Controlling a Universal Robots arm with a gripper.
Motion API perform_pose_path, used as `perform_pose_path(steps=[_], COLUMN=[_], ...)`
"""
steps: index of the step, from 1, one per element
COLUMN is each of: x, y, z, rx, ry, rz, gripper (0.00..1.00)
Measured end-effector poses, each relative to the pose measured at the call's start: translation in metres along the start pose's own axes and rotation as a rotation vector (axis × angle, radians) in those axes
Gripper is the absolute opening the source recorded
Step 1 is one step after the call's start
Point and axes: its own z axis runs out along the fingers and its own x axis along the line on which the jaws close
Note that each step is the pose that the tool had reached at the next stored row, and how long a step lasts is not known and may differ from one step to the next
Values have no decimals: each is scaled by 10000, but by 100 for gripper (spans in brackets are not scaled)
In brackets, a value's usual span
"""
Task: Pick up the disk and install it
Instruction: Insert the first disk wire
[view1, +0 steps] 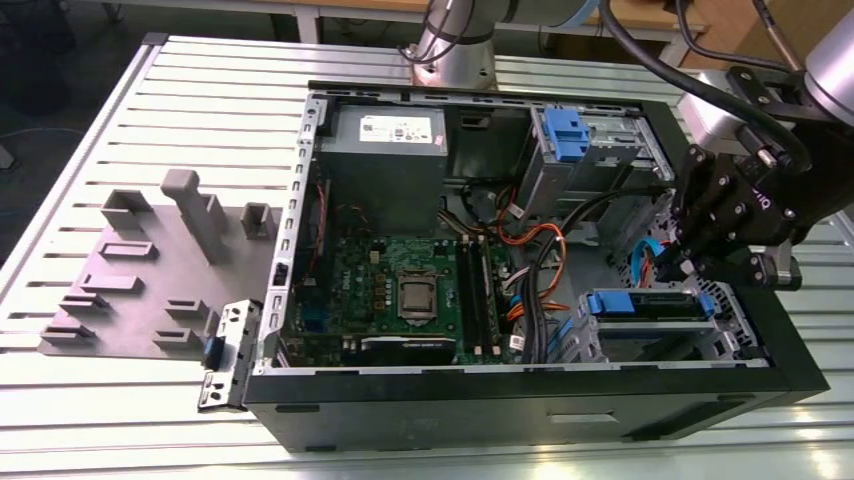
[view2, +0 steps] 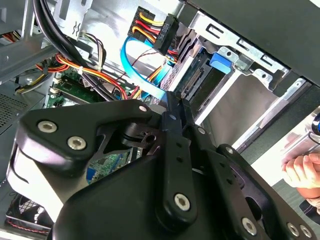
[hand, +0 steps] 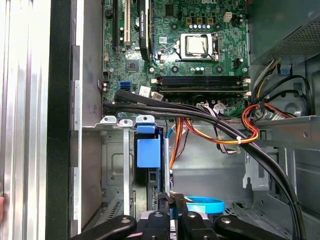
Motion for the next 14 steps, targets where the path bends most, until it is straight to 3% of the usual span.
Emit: perform_pose_path(steps=[5,9,14], x=[60,81,115], y=[-3,-3,11], z=[11,50,63], rx=[0,-4,-1], ry=[-10,-131,-188], rz=[-1,-23,-109], gripper=[16,16,16])
